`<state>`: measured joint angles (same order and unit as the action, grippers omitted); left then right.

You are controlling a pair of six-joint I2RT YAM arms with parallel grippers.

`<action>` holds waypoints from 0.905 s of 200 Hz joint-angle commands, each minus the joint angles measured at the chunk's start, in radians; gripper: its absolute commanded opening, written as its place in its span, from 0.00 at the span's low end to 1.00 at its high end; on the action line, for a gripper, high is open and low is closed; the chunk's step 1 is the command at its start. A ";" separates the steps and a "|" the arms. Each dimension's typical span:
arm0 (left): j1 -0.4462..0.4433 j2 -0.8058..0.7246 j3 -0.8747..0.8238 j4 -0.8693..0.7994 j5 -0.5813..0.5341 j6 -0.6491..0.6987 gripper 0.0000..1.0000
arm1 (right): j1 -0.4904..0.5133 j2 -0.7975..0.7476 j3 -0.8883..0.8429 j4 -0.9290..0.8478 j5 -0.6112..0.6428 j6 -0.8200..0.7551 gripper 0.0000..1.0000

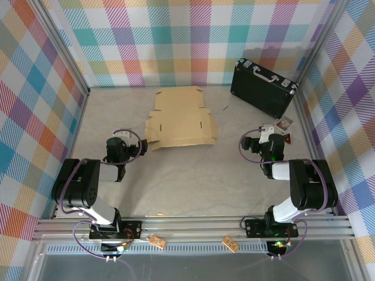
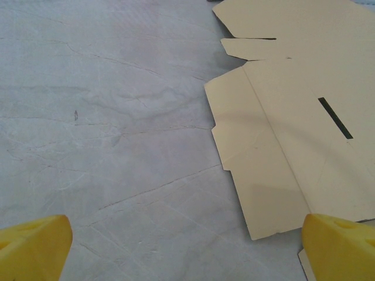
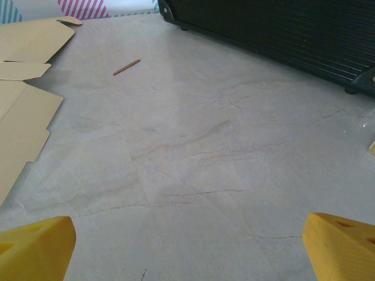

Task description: Fold the paper box

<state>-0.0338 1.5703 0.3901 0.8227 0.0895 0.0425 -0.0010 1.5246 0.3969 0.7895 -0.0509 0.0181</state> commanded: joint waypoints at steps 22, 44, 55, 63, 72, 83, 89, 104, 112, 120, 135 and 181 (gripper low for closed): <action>0.004 0.008 0.018 0.041 0.004 0.017 1.00 | -0.008 0.014 0.019 0.036 -0.018 -0.006 0.99; -0.014 0.002 0.008 0.053 -0.038 0.026 1.00 | -0.008 0.013 0.018 0.035 -0.020 -0.007 0.99; -0.036 -0.017 0.001 0.052 -0.102 0.027 1.00 | -0.008 0.012 0.017 0.039 -0.019 -0.006 0.99; -0.053 -0.052 0.001 0.024 -0.155 0.029 1.00 | -0.008 0.008 0.015 0.045 -0.017 -0.006 0.99; -0.064 -0.111 0.011 -0.051 -0.187 0.027 1.00 | -0.007 -0.016 0.015 0.026 -0.007 -0.003 0.99; -0.076 -0.193 0.018 -0.135 -0.201 0.025 1.00 | 0.000 -0.071 0.012 -0.016 0.034 -0.003 0.99; -0.088 -0.237 0.008 -0.148 -0.209 0.032 1.00 | 0.005 -0.108 0.011 -0.049 0.044 -0.003 0.99; -0.107 -0.338 -0.036 -0.145 -0.217 0.023 1.00 | 0.007 -0.204 0.018 -0.148 0.034 0.009 0.99; -0.107 -0.394 -0.061 -0.132 -0.230 -0.033 1.00 | 0.007 -0.257 0.021 -0.220 0.027 0.026 0.99; -0.107 -0.443 -0.077 -0.130 -0.285 -0.129 1.00 | 0.007 -0.309 0.014 -0.243 0.025 0.062 0.99; -0.107 -0.539 -0.056 -0.252 -0.357 -0.240 1.00 | 0.007 -0.402 -0.009 -0.252 0.023 0.161 0.99; -0.106 -0.620 0.119 -0.657 -0.314 -0.420 1.00 | -0.010 -0.562 -0.019 -0.406 0.113 0.636 0.99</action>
<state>-0.1352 0.9638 0.4335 0.3771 -0.3012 -0.2775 -0.0013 0.9974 0.3927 0.4664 0.0963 0.4610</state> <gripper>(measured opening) 0.995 0.991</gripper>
